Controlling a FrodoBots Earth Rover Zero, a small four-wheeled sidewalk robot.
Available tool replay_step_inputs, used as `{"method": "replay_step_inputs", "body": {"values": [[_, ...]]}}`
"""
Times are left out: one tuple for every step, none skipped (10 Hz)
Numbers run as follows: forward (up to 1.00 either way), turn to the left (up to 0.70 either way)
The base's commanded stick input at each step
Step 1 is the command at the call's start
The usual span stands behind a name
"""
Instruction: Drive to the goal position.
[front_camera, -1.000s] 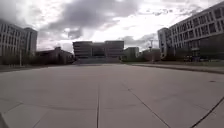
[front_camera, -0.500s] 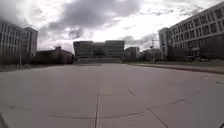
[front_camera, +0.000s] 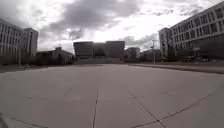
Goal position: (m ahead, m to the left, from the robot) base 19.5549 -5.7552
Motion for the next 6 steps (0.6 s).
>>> {"method": "replay_step_inputs", "body": {"values": [[0.50, 0.01], [0.50, 0.01], [0.50, 0.01], [0.50, 0.01], [0.50, 0.01], [0.50, 0.01]]}}
